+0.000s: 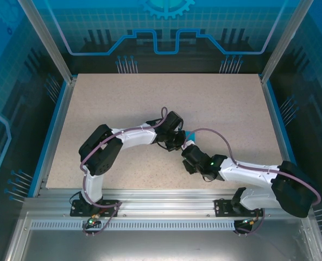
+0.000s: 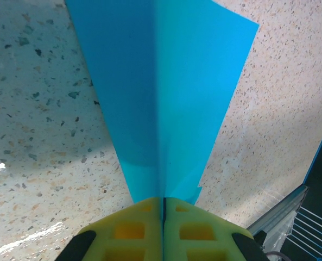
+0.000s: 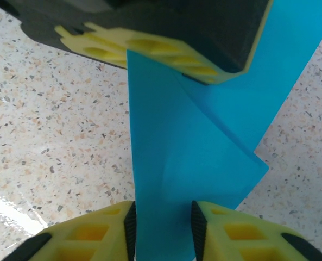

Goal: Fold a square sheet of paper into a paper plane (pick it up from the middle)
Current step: Fold the wing for the fifth time at the center of the table.

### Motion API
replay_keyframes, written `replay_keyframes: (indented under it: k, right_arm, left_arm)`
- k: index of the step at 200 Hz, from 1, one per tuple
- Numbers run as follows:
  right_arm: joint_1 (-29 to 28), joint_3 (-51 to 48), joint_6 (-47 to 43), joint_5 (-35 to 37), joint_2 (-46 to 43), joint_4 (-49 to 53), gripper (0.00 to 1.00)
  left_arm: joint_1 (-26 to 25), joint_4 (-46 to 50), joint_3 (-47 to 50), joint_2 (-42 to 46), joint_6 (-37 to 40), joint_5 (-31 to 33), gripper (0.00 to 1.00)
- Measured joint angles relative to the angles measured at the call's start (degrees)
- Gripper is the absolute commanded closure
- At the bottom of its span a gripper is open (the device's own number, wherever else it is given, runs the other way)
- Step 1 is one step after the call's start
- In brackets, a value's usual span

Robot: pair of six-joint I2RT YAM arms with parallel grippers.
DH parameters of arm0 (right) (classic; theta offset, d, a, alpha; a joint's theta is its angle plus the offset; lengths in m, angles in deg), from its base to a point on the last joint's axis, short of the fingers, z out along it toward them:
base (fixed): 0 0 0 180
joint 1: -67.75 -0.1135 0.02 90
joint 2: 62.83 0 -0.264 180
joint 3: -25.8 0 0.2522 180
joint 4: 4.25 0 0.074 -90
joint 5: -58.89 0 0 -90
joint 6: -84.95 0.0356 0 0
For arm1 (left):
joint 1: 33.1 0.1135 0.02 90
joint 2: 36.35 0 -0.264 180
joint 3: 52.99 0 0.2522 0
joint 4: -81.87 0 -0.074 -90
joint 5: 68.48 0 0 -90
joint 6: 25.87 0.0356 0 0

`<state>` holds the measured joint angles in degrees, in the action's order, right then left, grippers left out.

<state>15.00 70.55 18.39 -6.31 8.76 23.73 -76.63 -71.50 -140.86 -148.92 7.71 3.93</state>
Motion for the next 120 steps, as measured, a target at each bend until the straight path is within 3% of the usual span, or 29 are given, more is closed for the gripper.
replay_keyframes:
  k: [60, 88, 120]
  right_arm:
    - [-0.46, 1.01, 1.11, 2.49, 1.11, 1.79, 0.92]
    - [-0.31, 1.44, 2.12, 2.54, 1.81, 2.29, 0.96]
    - [1.46, 1.29, 3.41, -0.9, 2.34, 1.62, 0.99]
  left_arm:
    - [0.09, 0.17, -0.44, -0.2, 0.0, -0.28, 0.9]
    - [0.2, 0.24, -0.44, -0.24, 0.02, -0.28, 0.84]
    - [0.44, 0.46, -0.44, -0.24, 0.57, -0.22, 0.61]
